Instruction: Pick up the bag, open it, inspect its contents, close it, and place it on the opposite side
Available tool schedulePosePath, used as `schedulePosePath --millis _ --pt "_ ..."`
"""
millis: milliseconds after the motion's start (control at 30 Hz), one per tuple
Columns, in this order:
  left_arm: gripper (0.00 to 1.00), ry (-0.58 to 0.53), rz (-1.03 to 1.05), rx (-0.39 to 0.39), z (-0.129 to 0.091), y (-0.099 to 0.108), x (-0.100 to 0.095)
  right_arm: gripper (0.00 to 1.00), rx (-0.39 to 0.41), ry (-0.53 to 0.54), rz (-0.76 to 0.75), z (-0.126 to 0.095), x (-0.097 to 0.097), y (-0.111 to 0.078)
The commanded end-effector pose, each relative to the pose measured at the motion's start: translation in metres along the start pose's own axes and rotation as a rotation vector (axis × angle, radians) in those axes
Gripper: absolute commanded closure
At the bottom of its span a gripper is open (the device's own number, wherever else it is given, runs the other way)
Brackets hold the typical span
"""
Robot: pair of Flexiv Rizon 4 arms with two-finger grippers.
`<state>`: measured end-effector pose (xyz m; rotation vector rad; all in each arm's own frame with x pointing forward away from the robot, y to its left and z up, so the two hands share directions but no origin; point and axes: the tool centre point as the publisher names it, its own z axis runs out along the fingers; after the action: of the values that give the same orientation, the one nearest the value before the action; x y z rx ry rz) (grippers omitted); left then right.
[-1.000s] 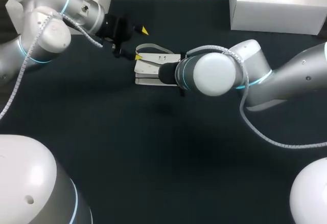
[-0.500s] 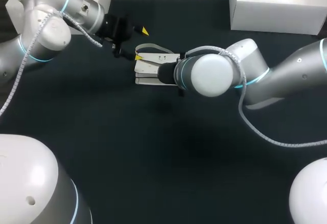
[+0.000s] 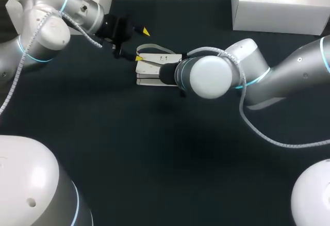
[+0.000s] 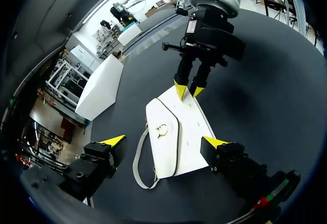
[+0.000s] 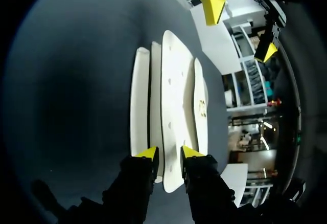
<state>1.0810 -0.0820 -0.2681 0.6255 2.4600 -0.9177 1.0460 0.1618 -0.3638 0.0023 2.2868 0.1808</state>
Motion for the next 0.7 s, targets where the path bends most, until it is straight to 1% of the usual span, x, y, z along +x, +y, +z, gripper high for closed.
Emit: schedulePosePath --millis 33,333,500,700 --pt "0.00 -0.001 0.003 0.006 0.001 0.002 0.000 1.00 0.007 -0.005 0.001 0.003 0.001 0.001" --pt "0.00 -0.005 0.021 0.002 0.003 -0.001 0.001 1.00 0.008 -0.013 0.003 0.003 0.001 0.001" --pt "0.00 -0.008 0.051 -0.013 0.013 -0.003 0.003 1.00 0.019 -0.014 0.018 0.003 0.002 0.001" --pt "0.00 -0.008 0.066 -0.023 0.028 0.000 0.006 1.00 0.019 -0.014 0.018 0.003 0.002 0.001"
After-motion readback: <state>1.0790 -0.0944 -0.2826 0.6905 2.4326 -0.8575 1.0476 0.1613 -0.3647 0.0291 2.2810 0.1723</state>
